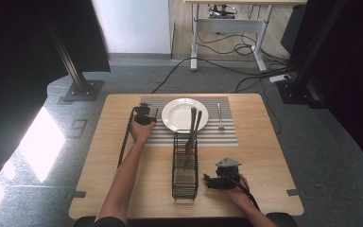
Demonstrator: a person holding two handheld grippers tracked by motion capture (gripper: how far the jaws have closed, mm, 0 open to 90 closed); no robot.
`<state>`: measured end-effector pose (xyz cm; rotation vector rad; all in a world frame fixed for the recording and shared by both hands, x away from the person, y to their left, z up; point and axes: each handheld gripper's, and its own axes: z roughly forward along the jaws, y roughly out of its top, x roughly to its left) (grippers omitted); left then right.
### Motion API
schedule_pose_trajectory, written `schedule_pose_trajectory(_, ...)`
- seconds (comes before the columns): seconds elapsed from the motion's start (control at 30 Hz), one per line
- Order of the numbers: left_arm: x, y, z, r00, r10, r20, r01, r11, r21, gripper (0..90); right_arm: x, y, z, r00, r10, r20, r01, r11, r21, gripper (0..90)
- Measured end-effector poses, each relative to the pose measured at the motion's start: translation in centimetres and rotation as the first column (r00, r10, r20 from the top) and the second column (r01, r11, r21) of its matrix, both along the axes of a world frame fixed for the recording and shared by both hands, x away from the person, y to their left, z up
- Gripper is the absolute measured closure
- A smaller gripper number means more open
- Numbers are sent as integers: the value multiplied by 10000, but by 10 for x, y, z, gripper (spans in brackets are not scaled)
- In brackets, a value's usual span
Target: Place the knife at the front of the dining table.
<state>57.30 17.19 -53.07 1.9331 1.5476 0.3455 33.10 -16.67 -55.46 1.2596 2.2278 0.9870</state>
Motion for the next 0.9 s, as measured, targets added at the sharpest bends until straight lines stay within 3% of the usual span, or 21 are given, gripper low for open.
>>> schedule_pose_trajectory(0.33,-3,-3,-2,9999,-36,158,30,9995,321,826,0,0,0,10000,-20,-5,20,10000,6,136)
schedule_pose_trajectory(0.4,-5,-7,-2,9993,-179,331,151,9965,823,825,-1,0,0,10000,-27,10,27,10000,-7,137)
schedule_pose_trajectory(0.47,-5,-8,-2,9991,-189,378,153,9954,942,825,-1,0,0,10000,-28,12,28,10000,-4,137)
schedule_pose_trajectory(0.73,-6,-8,-2,9989,-185,425,148,9961,868,820,-1,0,0,10000,-22,15,22,10000,-6,137)
schedule_pose_trajectory(0.9,-10,-8,-5,9974,-151,700,94,9966,817,816,-1,0,0,10000,-35,20,35,10000,-11,137)
